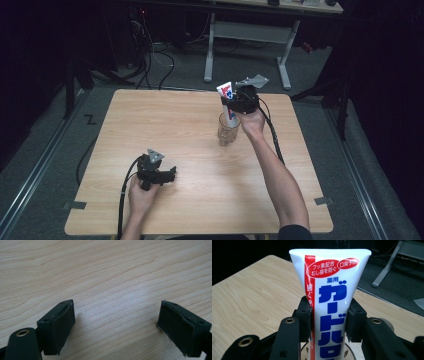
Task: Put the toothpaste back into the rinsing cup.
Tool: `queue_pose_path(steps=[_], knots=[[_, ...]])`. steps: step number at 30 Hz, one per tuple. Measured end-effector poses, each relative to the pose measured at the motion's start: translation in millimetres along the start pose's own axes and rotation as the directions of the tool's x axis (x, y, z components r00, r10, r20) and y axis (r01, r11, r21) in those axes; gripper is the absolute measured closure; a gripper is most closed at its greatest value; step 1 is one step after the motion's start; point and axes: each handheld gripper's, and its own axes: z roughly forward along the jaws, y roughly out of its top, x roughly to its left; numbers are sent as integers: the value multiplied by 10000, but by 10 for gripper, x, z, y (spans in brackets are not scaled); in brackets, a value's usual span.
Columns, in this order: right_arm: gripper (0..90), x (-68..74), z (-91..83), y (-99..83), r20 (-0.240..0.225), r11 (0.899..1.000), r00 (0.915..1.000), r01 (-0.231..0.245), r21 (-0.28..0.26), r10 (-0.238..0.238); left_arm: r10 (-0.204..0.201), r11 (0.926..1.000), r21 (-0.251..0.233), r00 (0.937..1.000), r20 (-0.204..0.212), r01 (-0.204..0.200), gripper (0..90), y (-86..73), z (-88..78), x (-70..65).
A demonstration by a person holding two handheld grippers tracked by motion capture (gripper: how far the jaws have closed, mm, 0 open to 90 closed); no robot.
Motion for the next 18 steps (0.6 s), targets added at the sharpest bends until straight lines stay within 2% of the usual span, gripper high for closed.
queue_pose_path(steps=[18], knots=[[622, -5, 89, -76, 95, 9995, 9999, 106, 306, -109, 3, 10000, 4, 10000, 3, -3, 145, 0, 0, 0]])
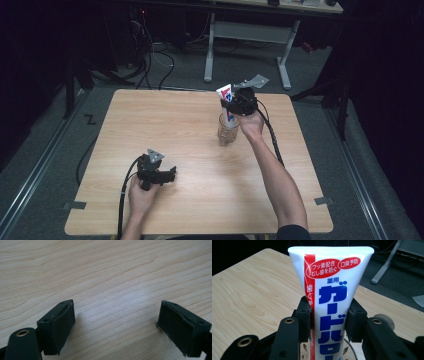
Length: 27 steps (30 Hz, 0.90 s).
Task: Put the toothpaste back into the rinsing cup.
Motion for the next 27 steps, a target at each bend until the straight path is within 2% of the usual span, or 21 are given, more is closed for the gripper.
queue_pose_path(steps=[13, 27], knots=[[617, -33, 64, -125, -195, 9993, 9994, -290, 238, 295, -17, 10000, -15, 10000, -1, 17, 145, 0, 1, -1], [613, -50, 87, -235, -199, 9987, 9994, -284, 434, 293, -10, 10000, -10, 10000, 1, 10, 145, 0, 1, 0]])
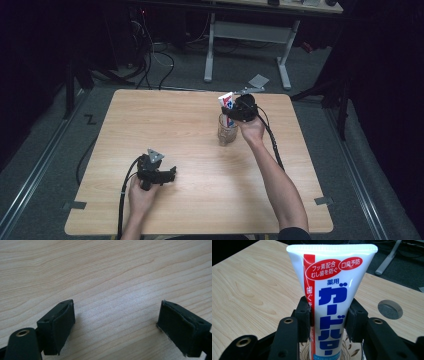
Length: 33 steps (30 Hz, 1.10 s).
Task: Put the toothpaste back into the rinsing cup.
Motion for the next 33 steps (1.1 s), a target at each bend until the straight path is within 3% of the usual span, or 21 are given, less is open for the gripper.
queue_pose_path(steps=[33], knots=[[581, 52, 34, -198, -137, 9989, 9994, 319, 353, -314, -1, 10000, 5, 10000, -7, 1, 145, 1, 0, -1]])
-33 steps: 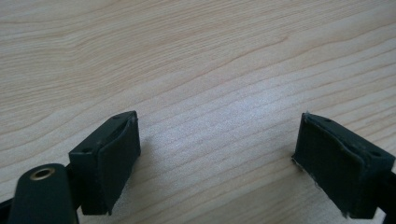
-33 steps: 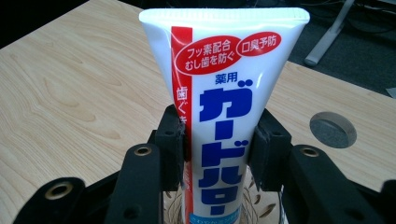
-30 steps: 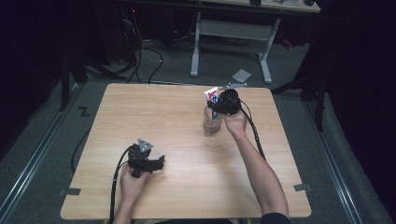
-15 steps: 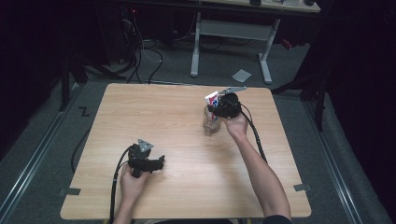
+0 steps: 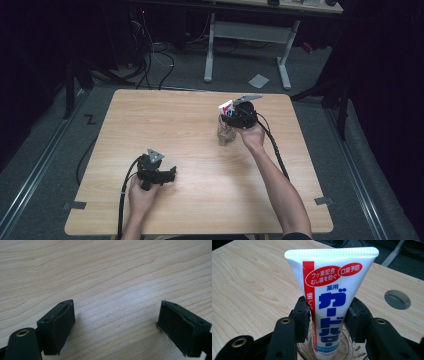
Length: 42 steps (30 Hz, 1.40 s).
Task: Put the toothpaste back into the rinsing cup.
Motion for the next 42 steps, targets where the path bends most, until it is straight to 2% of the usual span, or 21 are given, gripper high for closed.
queue_pose_path(steps=[5, 13, 18, 21, 31, 37, 42], knots=[[580, 2, -6, -35, 14, 9998, 9998, -173, -113, 173, 3, 10000, 3, 10000, -1, -3, 145, 0, 0, 0], [580, -5, -33, -75, -5, 9998, 9999, -109, -145, 109, 1, 10000, 8, 10000, -5, -1, 145, 0, 0, 0], [596, -12, -62, -110, 142, 10000, 9999, 74, 65, -75, -10, 10000, -2, 10000, -2, 10, 144, 1, 1, -2], [600, 2, -73, -135, 180, 9998, 9996, 213, 5, -213, -15, 10000, -1, 10000, -3, 15, 144, 2, 2, -2], [592, -16, -101, -167, 61, 9999, 9999, 115, 21, -115, -22, 10000, -2, 10000, -5, 22, 144, 3, 3, -3], [572, -13, -126, -183, 79, 10000, 10000, 54, 7, -54, -24, 10000, -1, 10000, -7, 24, 144, 3, 3, -3], [507, -34, -151, -183, 28, 10000, 10000, -68, -60, 69, -28, 10000, -4, 10000, -7, 28, 144, 3, 4, -4]])
